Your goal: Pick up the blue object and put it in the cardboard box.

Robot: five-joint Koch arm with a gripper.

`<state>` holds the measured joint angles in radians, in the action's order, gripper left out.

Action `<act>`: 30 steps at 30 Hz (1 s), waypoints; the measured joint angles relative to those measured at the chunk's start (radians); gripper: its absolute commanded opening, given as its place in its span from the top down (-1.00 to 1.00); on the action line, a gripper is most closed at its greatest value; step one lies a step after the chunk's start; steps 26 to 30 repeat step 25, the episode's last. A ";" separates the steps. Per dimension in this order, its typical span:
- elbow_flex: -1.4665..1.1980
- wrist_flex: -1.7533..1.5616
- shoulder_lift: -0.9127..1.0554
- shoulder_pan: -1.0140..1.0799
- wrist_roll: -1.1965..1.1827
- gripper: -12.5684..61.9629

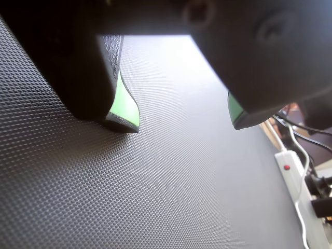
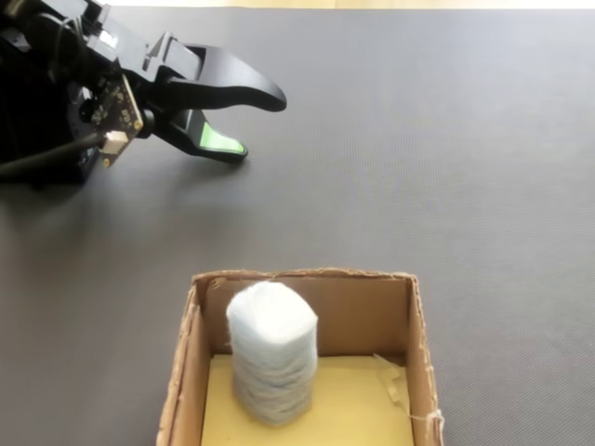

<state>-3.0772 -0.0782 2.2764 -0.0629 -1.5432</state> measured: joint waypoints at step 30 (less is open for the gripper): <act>0.000 0.021 0.000 0.057 -0.017 -0.25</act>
